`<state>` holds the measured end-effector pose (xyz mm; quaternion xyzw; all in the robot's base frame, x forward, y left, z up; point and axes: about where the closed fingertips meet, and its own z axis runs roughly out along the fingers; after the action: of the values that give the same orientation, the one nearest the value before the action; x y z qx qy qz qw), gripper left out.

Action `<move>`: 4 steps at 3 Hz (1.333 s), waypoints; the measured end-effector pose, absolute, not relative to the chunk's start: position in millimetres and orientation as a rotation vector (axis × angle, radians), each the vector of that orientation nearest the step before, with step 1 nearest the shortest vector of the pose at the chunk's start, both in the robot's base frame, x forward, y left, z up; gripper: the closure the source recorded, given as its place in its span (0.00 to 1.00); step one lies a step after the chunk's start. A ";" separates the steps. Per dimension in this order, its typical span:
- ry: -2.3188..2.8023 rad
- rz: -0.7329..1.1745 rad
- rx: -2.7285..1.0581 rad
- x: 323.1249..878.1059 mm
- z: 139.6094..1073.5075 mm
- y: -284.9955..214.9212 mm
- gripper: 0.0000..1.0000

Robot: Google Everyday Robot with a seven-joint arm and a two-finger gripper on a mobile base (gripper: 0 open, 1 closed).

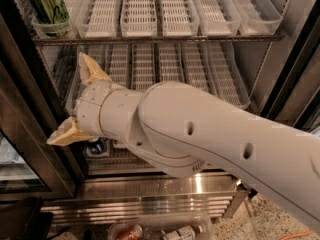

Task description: Pick green can from top shelf of fridge

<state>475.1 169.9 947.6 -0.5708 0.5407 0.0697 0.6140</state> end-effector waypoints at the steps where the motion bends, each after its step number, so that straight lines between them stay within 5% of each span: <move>1: 1.262 0.191 -1.264 491.7 960.3 179.3 0.00; 4: 1.346 0.164 -0.821 535.9 1031.3 171.4 0.00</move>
Offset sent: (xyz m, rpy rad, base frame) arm 0.0294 0.0607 0.0629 0.3230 0.1008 -0.1289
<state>535.9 171.4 1031.3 -0.3688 0.6047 0.0737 0.7021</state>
